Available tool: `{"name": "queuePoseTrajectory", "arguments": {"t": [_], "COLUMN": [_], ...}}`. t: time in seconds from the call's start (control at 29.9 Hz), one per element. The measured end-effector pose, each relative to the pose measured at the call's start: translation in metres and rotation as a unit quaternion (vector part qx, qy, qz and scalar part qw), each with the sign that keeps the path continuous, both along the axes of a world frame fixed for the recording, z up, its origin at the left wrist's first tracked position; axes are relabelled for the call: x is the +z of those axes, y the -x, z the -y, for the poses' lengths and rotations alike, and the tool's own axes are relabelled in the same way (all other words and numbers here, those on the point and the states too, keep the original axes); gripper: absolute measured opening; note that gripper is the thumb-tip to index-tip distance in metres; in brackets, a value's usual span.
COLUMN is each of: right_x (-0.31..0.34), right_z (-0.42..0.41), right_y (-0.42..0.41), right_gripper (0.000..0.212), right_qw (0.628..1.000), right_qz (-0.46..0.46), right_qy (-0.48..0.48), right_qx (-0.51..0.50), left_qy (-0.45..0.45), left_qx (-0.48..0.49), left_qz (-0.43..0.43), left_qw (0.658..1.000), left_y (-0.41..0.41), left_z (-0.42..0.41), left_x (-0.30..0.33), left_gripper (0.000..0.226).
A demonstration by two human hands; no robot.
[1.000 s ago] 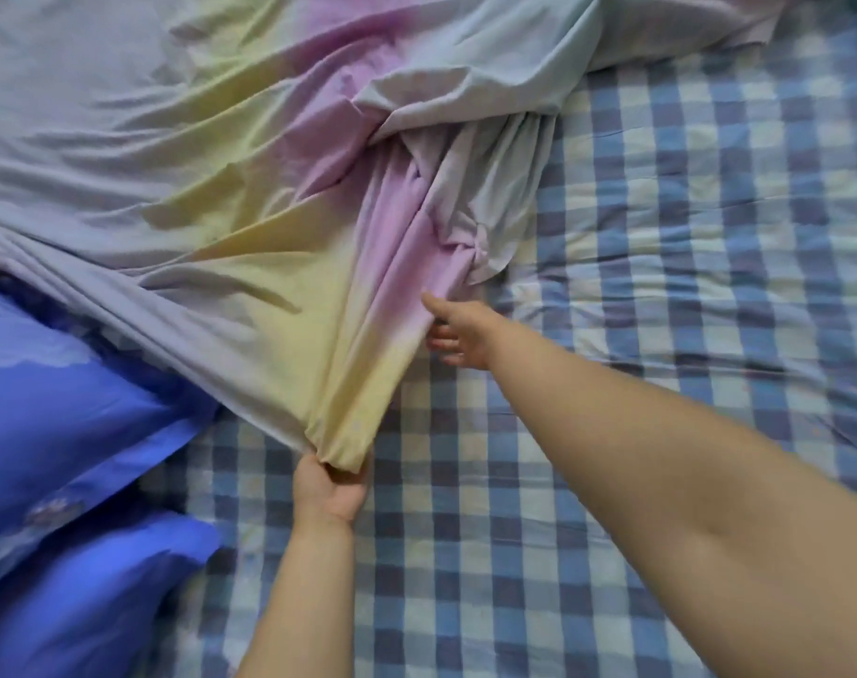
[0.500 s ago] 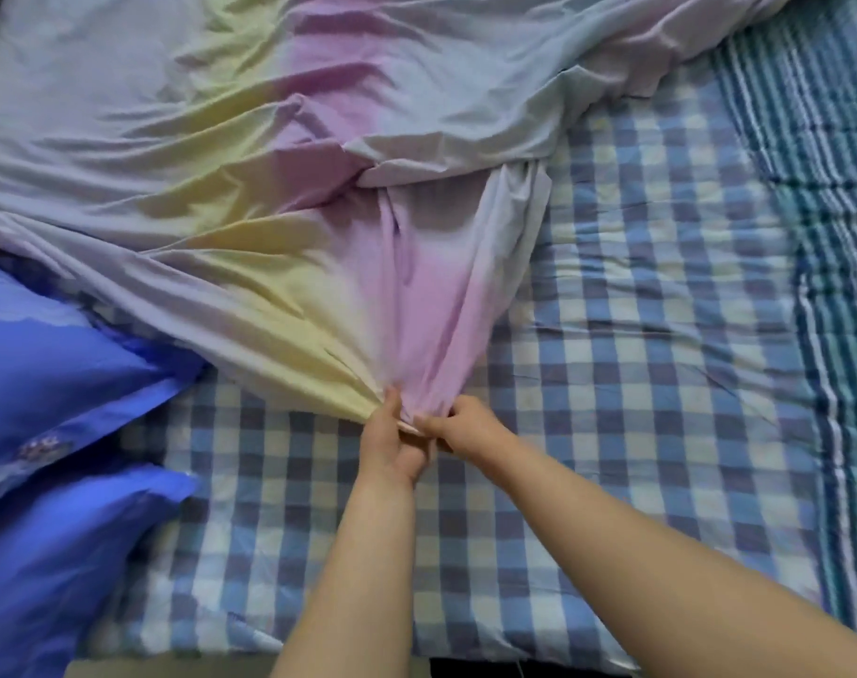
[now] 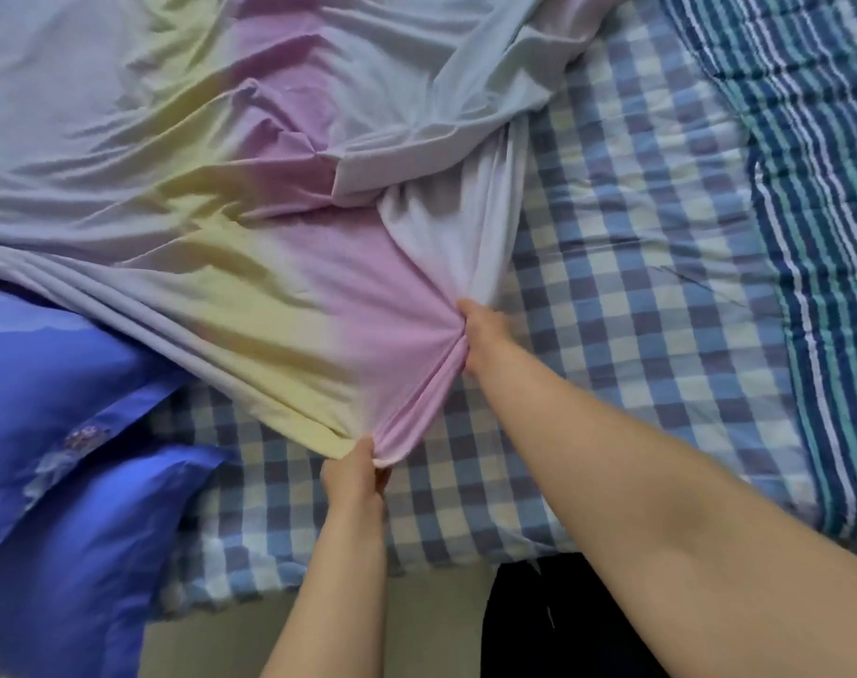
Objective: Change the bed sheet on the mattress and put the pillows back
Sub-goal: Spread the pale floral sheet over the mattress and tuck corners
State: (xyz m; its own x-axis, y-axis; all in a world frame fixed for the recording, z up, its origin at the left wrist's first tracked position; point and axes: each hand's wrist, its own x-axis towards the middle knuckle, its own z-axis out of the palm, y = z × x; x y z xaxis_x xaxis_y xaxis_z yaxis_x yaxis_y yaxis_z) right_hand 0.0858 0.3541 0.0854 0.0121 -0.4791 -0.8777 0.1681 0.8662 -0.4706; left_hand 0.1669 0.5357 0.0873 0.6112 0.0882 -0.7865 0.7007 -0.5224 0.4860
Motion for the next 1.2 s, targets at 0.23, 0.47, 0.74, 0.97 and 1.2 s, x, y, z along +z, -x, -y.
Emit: {"name": "queuePoseTrajectory", "arguments": {"t": [0.23,0.47,0.74,0.97,1.2], "right_x": [0.002,0.009,0.013,0.043,0.052], "right_z": [-0.075,-0.077,-0.072,-0.132,-0.202], "right_y": [0.053,0.092,0.127,0.214,0.259], "right_gripper": [0.036,0.106,0.02,0.024,0.043], "right_qw": [0.976,0.975,0.954,0.995,0.744], "right_qz": [-0.117,0.174,0.237,0.053,-0.281], "right_qy": [0.117,-0.132,-0.084,0.052,0.298], "right_qx": [0.142,-0.041,-0.164,-0.07,0.528], "left_qy": [-0.068,0.001,-0.181,-0.125,0.081], "left_qx": [-0.748,-0.708,-0.848,-0.853,-0.703], "left_qz": [0.302,0.335,0.06,0.093,0.048], "left_qw": [0.587,0.622,0.494,0.498,0.705], "left_y": [0.064,0.074,0.037,0.088,0.224], "left_z": [0.015,0.004,-0.059,-0.013,0.07], "left_x": [0.002,0.016,0.005,0.039,0.072], "left_gripper": [0.079,0.011,0.005,0.071,0.061]}}
